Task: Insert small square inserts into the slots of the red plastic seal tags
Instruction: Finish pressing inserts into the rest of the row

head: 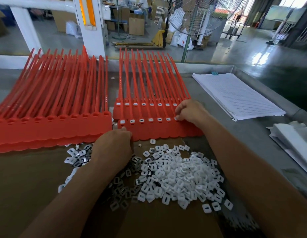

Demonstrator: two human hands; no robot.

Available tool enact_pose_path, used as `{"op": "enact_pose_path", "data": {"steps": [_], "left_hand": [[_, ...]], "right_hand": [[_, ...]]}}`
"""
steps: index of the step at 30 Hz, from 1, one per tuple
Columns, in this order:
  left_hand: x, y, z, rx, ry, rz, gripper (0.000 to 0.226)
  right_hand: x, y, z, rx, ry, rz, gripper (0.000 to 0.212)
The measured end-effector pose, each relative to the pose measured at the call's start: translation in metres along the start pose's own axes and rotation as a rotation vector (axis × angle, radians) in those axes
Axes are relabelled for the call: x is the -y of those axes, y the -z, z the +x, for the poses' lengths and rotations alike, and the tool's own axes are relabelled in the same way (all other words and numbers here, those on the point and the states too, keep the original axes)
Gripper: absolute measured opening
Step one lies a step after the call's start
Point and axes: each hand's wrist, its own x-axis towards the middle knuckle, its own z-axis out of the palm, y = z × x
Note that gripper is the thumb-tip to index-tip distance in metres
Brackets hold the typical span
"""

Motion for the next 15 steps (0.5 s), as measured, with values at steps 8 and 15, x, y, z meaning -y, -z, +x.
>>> {"op": "enact_pose_path", "data": {"steps": [8, 15], "left_hand": [[-0.001, 0.001, 0.001, 0.019, 0.007, 0.006, 0.039], [0.000, 0.001, -0.001, 0.010, -0.002, -0.018, 0.038]], "right_hand": [[-0.001, -0.002, 0.000, -0.022, 0.008, 0.013, 0.025], [-0.012, -0.004, -0.006, -0.033, 0.075, 0.107, 0.022]]}}
